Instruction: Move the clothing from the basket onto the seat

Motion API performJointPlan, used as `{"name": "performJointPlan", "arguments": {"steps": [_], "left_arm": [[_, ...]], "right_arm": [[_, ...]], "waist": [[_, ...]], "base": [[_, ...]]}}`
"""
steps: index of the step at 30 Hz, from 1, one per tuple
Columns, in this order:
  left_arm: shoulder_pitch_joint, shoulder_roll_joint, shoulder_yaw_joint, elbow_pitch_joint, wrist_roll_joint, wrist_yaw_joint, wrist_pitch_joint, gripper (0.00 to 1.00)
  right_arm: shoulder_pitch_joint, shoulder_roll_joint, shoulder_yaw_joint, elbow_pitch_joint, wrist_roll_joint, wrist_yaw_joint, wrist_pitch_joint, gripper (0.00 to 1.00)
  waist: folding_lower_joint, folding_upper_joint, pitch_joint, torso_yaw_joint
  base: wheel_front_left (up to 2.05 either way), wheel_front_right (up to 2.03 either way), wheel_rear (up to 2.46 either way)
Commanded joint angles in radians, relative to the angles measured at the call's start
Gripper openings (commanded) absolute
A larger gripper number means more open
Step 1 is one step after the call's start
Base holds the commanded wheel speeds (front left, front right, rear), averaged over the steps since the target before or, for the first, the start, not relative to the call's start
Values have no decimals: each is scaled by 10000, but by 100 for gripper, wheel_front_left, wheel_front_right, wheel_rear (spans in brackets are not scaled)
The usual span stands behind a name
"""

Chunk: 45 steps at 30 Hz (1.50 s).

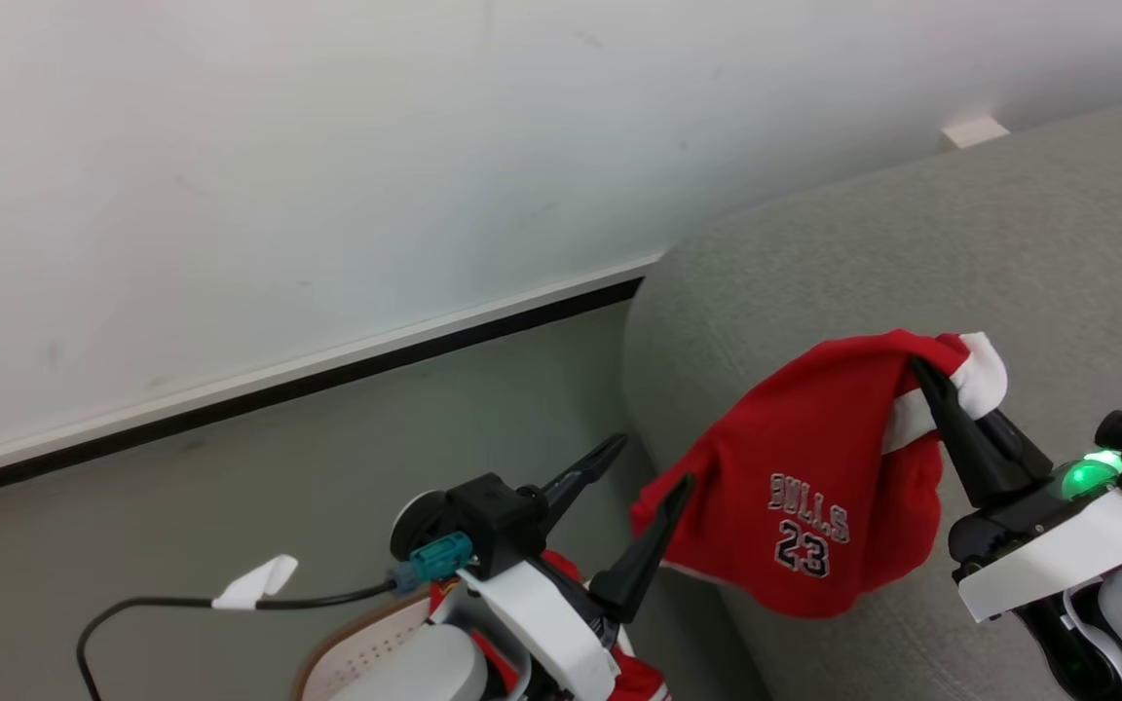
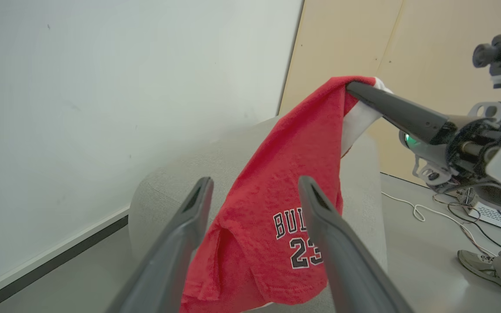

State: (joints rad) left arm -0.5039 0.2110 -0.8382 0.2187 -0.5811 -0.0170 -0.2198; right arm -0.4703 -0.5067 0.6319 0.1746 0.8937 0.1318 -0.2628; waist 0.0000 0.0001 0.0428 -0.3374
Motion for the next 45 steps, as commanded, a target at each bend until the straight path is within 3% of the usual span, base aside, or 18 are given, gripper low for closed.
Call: {"name": "performJointPlan", "arguments": {"steps": [1, 9, 18, 25, 33, 45], "left_arm": [[-65, 50, 8, 69, 121, 3, -82, 100], [-207, 51, -25, 247, 298, 43, -206, 100], [-376, -15, -113, 435, 355, -43, -255, 100], [-704, 31, -210, 462, 495, -100, -133, 100], [-1067, 206, -214, 294, 613, -44, 28, 100], [-1865, 408, -317, -118, 988, -85, 338, 100]], "right_arm": [[214, -68, -233, -143, -121, -22, -27, 0], [412, -155, -576, -528, -302, -22, -27, 0], [141, -256, -686, -594, -382, -22, -29, 0], [-837, -503, -644, -379, -148, -22, -27, 0], [-2972, -1314, -634, 310, 161, -22, 163, 0], [-6610, -2719, -907, 2963, 773, -22, 556, 0]], "waist": [[0, -1, 109, -542], [0, -1, 264, -1360], [0, -1, 432, -1412], [0, -1, 989, -985], [0, -1, 1819, -386], [0, -1, 3817, 851]], "base": [[0, 0, 0], [0, 0, 0], [0, 0, 0], [0, 0, 0], [0, 0, 0], [0, 0, 0]]}}
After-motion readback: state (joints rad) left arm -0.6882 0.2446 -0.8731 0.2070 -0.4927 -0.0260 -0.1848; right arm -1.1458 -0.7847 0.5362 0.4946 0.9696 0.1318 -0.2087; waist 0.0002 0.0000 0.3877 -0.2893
